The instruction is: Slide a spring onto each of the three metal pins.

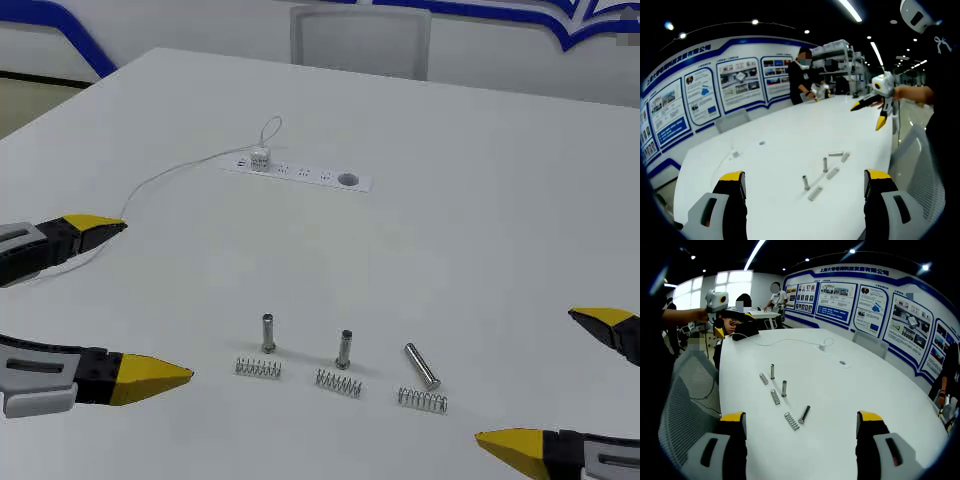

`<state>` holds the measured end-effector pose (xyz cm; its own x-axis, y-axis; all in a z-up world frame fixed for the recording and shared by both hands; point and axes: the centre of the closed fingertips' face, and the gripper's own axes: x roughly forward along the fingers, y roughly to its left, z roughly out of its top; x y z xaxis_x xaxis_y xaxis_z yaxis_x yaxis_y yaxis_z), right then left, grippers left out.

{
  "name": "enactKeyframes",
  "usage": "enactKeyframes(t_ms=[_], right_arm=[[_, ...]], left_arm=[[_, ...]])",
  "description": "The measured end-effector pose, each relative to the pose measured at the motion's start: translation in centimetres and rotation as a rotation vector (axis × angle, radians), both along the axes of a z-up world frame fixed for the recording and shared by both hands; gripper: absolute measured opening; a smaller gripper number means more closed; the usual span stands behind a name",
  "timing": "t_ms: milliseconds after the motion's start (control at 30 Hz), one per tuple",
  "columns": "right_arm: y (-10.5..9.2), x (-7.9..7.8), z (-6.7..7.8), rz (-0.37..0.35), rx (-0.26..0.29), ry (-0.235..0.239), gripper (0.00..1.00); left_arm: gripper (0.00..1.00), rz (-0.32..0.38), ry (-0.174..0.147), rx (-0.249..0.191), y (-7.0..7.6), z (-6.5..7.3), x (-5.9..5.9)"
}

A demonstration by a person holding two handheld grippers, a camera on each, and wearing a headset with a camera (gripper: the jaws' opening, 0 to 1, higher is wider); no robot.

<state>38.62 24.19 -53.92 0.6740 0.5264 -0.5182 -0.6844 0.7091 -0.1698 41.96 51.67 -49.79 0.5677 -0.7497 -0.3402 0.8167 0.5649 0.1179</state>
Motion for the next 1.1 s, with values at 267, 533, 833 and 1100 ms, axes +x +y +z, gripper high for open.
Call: enactKeyframes(t_ms=[267,533,833,1100], right_arm=[[0.2,0.1,0.3,0.002,0.013,-0.005,0.92],[0.5,-0.2,0.0,0.013,0.002,0.003,0.92],[0.1,-0.3,-0.2,-0.001,0.009,0.004,0.91],[0.6,0.0,-0.7,0.012,0.023,0.014,0.91]], left_arm=[[1.0,0.003,-0.005,-0.03,-0.1,0.7,-0.4],[1.0,-0.022,-0.003,-0.005,-0.7,0.5,-0.5],[1.0,-0.029,0.005,0.015,-1.2,-0.1,-1.0],[1.0,-0.012,0.009,0.035,-0.8,0.0,-1.4]])
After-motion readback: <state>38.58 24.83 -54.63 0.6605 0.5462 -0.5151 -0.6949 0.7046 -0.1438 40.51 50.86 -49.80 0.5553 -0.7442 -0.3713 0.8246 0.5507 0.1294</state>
